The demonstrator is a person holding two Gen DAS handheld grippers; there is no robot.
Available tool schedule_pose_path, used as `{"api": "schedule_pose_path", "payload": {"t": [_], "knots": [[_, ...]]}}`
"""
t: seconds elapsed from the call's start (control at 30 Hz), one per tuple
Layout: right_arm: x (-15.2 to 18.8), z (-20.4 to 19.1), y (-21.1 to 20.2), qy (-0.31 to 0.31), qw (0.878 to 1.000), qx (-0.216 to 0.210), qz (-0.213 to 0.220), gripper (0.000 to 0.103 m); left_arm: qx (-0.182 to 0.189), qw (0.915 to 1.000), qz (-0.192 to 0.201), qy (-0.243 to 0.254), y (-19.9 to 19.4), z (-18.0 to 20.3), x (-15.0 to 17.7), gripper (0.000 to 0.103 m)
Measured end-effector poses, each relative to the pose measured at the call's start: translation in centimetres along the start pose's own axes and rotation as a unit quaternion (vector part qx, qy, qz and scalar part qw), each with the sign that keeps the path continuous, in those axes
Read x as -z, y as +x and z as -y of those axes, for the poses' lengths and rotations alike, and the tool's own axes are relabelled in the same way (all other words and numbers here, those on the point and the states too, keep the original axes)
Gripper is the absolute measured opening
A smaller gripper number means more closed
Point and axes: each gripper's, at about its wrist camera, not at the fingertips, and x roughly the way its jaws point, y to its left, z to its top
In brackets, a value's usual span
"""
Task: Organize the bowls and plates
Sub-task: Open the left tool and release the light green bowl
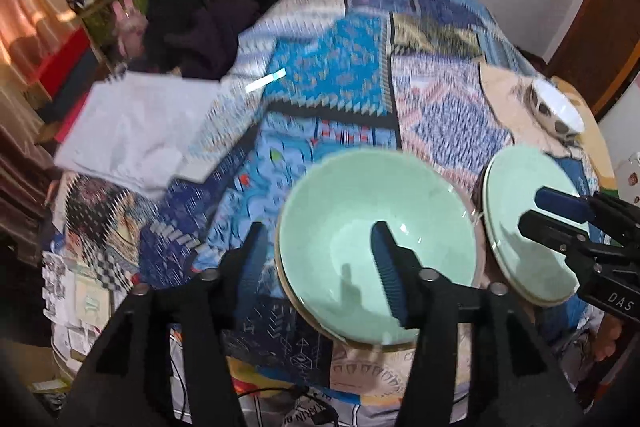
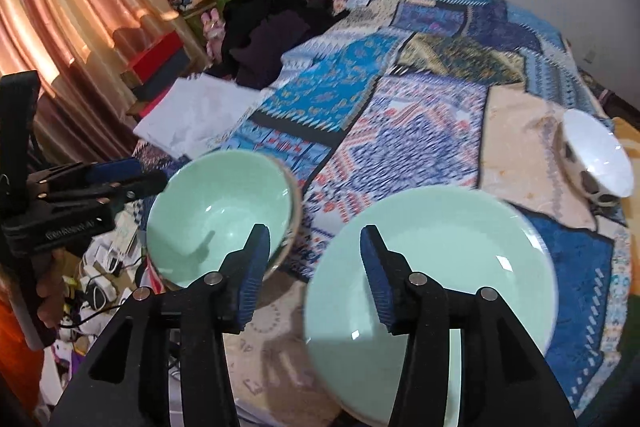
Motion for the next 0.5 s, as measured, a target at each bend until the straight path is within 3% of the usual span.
{"api": "schedule_pose_path", "payload": {"t": [0.13,0.3,0.4,0.5], "knots": [[-0.4,2.0,-2.2,0.012,1.0,0.012,0.025,0.044,0.005,0.9997,0.023,0.003,-1.6,1.2,-1.5,0.058],[-0.9,5.5,-4.8,0.033,0.997,0.038,0.053,0.045,0.033,0.998,0.053,-0.003,-3.3,3.6,-3.4,0.067],[-1.1,7.9,-6.2,0.05,0.995,0.057,0.067,0.056,0.052,0.9961,0.071,0.002,-4.0,5.9,-4.8,0.069],[-1.2,10.1,-7.7,0.064,0.991,0.079,0.084,0.058,0.067,0.9944,0.08,0.013,-4.1,8.3,-6.3,0.07]]}}
